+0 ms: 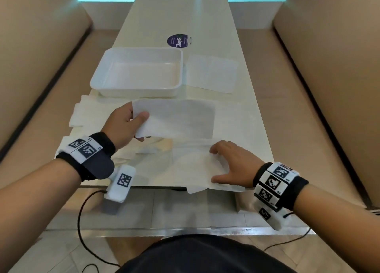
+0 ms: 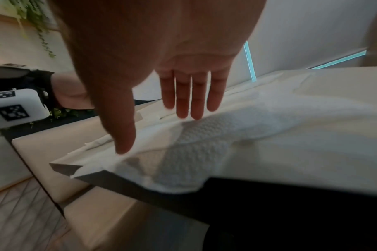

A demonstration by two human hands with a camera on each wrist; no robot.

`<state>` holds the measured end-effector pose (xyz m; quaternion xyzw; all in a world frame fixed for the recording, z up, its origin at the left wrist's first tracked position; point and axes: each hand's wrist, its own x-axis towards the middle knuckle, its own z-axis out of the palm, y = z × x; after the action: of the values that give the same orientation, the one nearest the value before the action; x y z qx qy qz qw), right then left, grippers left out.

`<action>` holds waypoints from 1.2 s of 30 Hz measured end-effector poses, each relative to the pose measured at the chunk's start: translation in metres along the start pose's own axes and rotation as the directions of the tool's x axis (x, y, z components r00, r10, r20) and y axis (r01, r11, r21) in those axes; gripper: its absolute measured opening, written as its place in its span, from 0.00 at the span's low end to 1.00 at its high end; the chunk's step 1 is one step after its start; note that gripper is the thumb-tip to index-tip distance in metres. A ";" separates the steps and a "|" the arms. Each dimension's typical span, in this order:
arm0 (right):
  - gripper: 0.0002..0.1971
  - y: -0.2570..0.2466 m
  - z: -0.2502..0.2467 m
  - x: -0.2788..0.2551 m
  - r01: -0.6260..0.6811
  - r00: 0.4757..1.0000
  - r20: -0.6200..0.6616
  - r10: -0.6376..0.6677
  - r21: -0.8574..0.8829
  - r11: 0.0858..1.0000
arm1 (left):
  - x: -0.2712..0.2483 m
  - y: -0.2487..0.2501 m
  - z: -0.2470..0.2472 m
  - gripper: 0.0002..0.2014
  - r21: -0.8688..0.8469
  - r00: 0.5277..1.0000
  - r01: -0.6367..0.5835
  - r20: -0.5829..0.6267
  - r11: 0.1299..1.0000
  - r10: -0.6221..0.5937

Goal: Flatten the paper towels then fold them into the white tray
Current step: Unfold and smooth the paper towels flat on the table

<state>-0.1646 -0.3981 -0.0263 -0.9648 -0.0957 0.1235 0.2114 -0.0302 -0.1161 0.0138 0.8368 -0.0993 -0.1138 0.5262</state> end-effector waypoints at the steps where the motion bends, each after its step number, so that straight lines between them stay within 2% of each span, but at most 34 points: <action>1: 0.32 0.000 0.002 0.000 0.017 0.999 0.033 -0.016 -0.014 1.000 | -0.001 -0.003 -0.003 0.13 -0.002 1.000 0.009 -0.005 1.000 -0.009; 7: 0.20 -0.001 0.000 0.004 0.056 0.995 0.087 -0.047 -0.111 0.992 | -0.007 -0.014 -0.008 0.13 -0.039 0.999 0.048 -0.021 0.998 -0.048; 12: 0.11 -0.001 -0.006 0.006 0.034 0.994 0.108 -0.027 -0.061 0.998 | -0.012 -0.016 -0.010 0.14 -0.066 0.999 0.042 0.003 0.997 -0.042; 18: 0.07 0.000 -0.011 0.005 0.002 0.992 0.128 -0.001 -0.004 1.000 | -0.013 -0.014 -0.014 0.14 -0.095 0.999 0.034 0.004 0.995 -0.034; 21: 0.08 -0.003 -0.011 0.006 -0.028 0.997 0.065 0.030 -0.019 0.999 | -0.012 -0.015 -0.017 0.14 -0.093 1.000 0.030 0.002 0.995 -0.030; 26: 0.06 -0.012 -0.026 0.010 -0.084 0.981 -0.172 0.093 0.059 0.995 | -0.010 -0.016 -0.028 0.10 -0.082 0.998 0.036 -0.058 0.996 -0.041; 32: 0.04 -0.021 -0.040 0.013 0.001 0.981 -0.194 0.023 0.125 0.992 | -0.009 -0.023 -0.041 0.10 -0.065 0.995 0.041 -0.088 0.997 -0.047; 34: 0.04 -0.021 -0.044 0.013 0.042 0.972 -0.233 -0.010 0.130 0.991 | -0.007 -0.024 -0.041 0.10 -0.061 0.995 0.041 -0.094 0.997 -0.046; 36: 0.06 -0.018 -0.049 0.018 0.025 0.962 -0.273 0.013 0.135 0.991 | -0.005 -0.027 -0.042 0.10 -0.050 0.994 0.047 -0.098 0.998 -0.051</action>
<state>-0.1360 -0.3963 0.0213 -0.9555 -0.0600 -0.0053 0.2887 -0.0219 -0.0675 0.0075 0.8309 -0.0496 -0.0871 0.5473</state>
